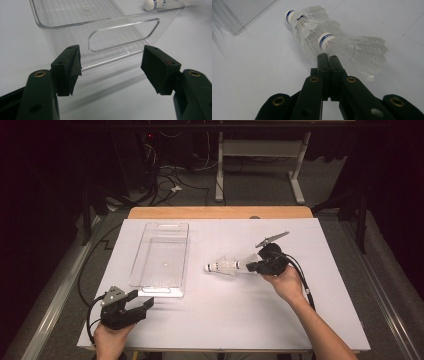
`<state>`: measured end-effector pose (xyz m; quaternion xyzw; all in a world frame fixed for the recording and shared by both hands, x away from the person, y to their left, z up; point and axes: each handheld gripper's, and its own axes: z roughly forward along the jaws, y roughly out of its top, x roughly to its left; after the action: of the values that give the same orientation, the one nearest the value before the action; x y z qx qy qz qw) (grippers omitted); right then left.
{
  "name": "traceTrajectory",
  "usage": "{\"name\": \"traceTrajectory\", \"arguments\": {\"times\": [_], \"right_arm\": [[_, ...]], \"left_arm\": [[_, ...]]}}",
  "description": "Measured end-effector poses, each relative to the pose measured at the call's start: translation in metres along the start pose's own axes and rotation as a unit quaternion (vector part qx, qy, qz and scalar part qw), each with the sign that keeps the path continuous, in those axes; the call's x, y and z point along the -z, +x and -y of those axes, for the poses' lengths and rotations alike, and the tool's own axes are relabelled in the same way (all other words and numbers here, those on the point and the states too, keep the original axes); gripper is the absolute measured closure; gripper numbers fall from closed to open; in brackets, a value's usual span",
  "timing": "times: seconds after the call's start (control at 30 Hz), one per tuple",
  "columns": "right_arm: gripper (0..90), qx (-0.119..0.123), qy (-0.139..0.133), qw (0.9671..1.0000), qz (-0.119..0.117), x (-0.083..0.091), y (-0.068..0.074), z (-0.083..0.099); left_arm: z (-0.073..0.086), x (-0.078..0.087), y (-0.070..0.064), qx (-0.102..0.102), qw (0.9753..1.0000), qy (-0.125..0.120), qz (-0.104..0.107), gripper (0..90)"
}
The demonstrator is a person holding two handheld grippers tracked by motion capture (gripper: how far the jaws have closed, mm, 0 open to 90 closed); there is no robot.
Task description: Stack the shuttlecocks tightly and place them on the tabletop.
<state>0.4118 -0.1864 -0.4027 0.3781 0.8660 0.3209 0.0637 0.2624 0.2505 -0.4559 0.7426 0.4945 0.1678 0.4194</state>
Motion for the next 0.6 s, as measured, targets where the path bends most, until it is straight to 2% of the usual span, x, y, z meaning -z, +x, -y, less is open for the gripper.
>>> {"name": "traceTrajectory", "arguments": {"times": [0.6], "right_arm": [[90.0, -0.001, 0.000, 0.9999, -0.013, -0.012, 0.005, -0.004]], "left_arm": [[0.000, 0.000, 0.000, 0.000, 1.0000, 0.001, 0.001, 33.0]]}}
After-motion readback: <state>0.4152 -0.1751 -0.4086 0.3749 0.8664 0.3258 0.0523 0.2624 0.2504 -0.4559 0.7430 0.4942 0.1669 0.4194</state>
